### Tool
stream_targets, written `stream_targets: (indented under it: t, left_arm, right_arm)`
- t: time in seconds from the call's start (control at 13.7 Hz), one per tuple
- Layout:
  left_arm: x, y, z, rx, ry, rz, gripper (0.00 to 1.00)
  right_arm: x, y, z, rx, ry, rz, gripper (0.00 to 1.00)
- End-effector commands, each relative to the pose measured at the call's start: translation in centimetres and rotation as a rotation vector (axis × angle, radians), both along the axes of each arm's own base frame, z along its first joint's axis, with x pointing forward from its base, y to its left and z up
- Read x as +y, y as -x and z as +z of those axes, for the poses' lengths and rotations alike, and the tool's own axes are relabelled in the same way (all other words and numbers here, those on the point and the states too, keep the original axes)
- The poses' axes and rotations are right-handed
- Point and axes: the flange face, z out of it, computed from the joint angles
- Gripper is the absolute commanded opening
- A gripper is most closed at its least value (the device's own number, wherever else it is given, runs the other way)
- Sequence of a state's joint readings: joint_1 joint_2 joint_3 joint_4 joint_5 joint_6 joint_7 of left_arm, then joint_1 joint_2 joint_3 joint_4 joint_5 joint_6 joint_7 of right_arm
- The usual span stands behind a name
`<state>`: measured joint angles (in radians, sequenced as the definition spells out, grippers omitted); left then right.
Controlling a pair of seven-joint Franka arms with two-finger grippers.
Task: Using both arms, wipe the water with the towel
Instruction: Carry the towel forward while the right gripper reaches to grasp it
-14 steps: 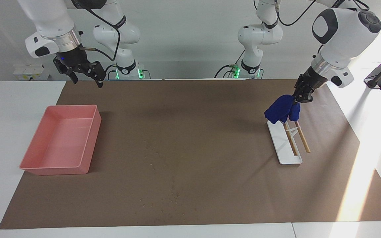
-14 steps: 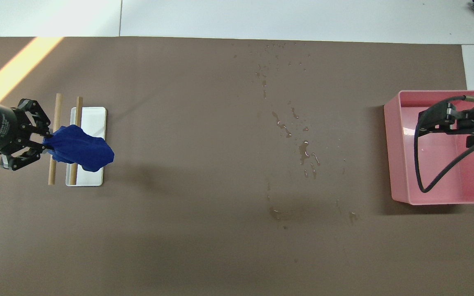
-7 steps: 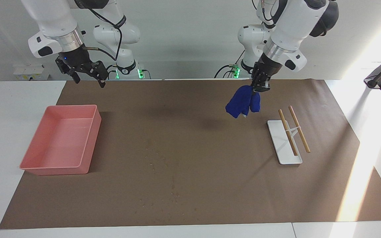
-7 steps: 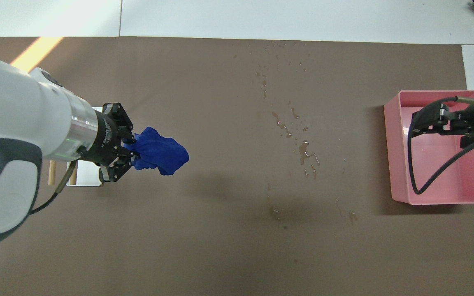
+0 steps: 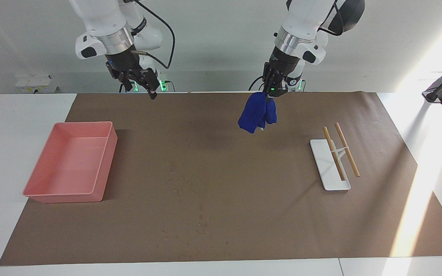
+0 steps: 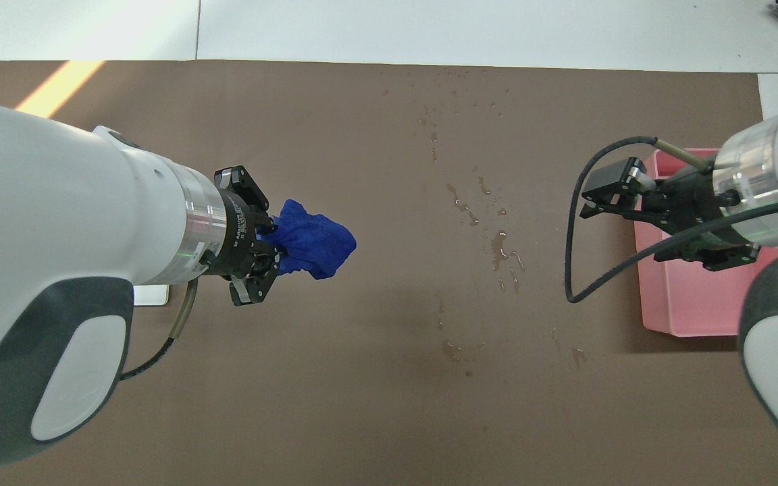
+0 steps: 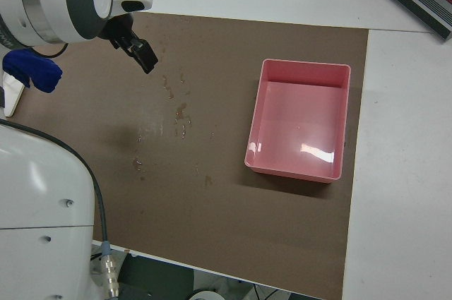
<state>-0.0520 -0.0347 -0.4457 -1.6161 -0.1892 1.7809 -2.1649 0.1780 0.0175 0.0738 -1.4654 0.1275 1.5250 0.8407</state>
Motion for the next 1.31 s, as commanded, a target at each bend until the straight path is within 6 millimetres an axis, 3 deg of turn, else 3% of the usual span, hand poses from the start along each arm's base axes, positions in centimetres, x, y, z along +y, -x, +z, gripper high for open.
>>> stream_targets:
  t: [0.0, 0.44, 0.87, 1.02, 1.24]
  left_arm:
    - [-1.4, 0.3, 1.1, -0.011, 0.044, 0.057, 0.0]
    - [-3.0, 0.6, 2.0, -0.035, 0.109, 0.155, 0.0]
    - [-3.6, 1.5, 4.0, -0.037, 0.197, 0.21, 0.0]
    - [-4.4, 3.5, 5.7, -0.049, 0.228, 0.197, 0.0]
    - [-4.9, 5.0, 7.3, -0.057, 0.278, 0.191, 0.0]
  right_arm:
    - [3.8, 0.9, 0.7, -0.012, -0.098, -0.181, 1.0]
    - [9.9, 1.5, -0.2, 0.042, -0.282, -0.424, 1.0]
    - [14.3, 2.0, -2.8, 0.139, -0.396, -0.535, 1.0]
    - [14.9, 1.5, -3.1, 0.144, -0.432, -0.565, 1.0]
    - [15.5, 1.1, -3.4, 0.153, -0.468, -0.584, 1.0]
